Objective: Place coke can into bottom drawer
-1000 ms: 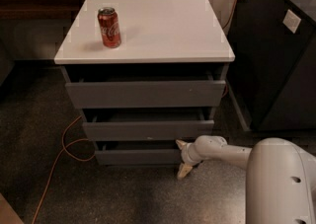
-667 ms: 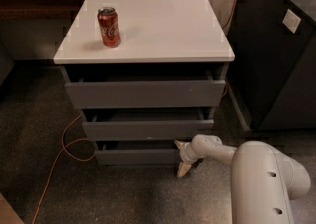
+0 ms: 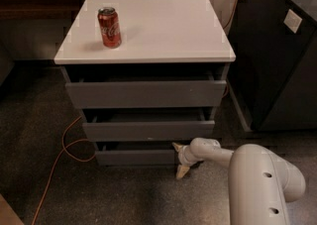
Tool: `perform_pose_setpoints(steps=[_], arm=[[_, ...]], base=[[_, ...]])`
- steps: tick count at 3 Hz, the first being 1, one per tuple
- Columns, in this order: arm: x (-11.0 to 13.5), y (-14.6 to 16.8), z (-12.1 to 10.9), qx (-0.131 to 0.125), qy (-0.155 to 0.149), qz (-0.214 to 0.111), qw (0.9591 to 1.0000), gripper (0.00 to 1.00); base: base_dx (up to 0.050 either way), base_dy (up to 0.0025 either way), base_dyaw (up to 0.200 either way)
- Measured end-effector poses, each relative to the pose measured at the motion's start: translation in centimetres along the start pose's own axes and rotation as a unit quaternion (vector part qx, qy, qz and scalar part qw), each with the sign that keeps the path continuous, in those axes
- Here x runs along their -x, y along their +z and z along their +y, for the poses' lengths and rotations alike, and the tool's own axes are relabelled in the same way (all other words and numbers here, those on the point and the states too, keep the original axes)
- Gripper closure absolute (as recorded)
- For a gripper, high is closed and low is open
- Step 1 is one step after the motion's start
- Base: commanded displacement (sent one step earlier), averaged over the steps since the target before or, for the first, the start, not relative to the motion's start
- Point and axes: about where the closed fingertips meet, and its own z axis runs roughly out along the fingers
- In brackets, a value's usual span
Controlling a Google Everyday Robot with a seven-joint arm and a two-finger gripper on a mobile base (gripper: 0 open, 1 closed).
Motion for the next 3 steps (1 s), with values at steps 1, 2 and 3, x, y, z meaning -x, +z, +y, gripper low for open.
perform_pose_setpoints(steps=[1, 2, 3], arm=[[0.0, 2.2, 0.1, 0.008, -0.006, -0.004, 0.9999, 0.00], [-0.7, 3.9, -0.6, 0.011, -0.005, -0.001, 0.9999, 0.00], [-2.1, 5.3, -1.6, 0.011, 0.005, 0.008, 0.9999, 0.03]], base=[[0.000, 0.00000, 0.000], [0.000, 0.00000, 0.000], [0.000, 0.00000, 0.000]])
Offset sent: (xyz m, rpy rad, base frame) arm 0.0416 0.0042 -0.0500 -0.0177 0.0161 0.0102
